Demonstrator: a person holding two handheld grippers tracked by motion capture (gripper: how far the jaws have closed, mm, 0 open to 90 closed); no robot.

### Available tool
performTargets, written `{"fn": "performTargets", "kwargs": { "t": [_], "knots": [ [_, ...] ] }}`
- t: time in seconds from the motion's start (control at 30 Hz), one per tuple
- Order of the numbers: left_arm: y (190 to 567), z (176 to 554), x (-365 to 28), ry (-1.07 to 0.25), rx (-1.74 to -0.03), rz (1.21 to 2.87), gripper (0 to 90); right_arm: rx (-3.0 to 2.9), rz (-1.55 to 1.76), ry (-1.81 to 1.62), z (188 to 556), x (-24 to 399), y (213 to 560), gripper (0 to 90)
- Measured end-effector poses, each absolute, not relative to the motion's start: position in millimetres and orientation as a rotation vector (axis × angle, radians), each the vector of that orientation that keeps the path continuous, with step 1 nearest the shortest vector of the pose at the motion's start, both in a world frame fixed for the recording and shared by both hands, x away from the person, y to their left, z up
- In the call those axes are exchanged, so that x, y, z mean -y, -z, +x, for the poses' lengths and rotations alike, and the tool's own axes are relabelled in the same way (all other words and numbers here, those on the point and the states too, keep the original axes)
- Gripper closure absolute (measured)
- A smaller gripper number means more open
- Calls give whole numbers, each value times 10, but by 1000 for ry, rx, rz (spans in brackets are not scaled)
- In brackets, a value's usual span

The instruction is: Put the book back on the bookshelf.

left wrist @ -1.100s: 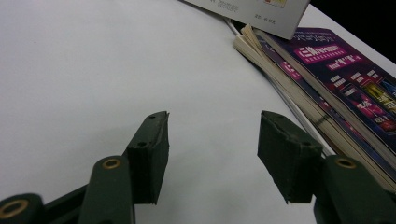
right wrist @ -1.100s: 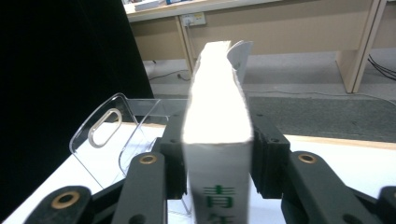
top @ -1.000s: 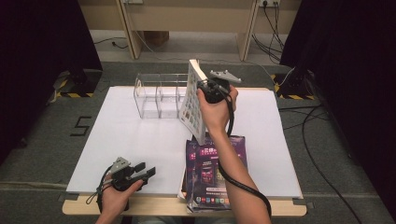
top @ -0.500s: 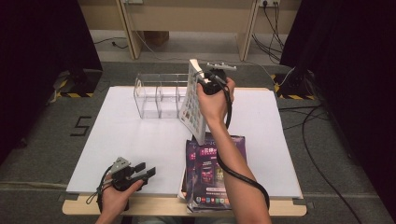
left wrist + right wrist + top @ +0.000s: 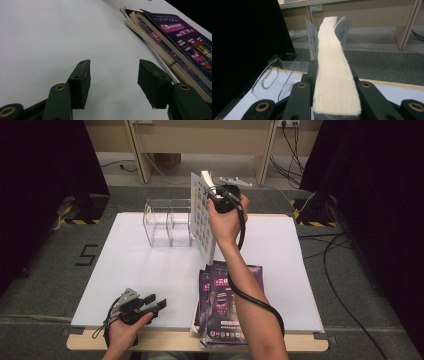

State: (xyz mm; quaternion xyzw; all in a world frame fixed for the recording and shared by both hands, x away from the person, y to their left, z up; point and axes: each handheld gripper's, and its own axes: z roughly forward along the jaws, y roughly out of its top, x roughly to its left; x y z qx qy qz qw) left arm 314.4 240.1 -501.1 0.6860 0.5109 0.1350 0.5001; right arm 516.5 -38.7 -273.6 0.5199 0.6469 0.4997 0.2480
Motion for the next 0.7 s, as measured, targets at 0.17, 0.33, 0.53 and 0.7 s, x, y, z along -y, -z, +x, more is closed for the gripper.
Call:
{"fn": "performTargets", "kwargs": {
  "t": [0.17, 0.33, 0.53, 0.7],
  "knots": [
    [5009, 3144, -2409, -331, -1235, 1662, 429, -1743, 1430, -1374, 5340, 322, 2764, 747],
    [5004, 3143, -2406, -349, -1230, 1670, 428, -1732, 1424, -1371, 5426, 269, 2813, 747],
    [4995, 3140, -2406, -389, -1220, 1686, 423, -1722, 1409, -1366, 5491, 243, 3000, 746],
    [4992, 3138, -2405, -398, -1218, 1686, 423, -1716, 1407, -1353, 5467, 260, 3016, 743]
  ]
}}
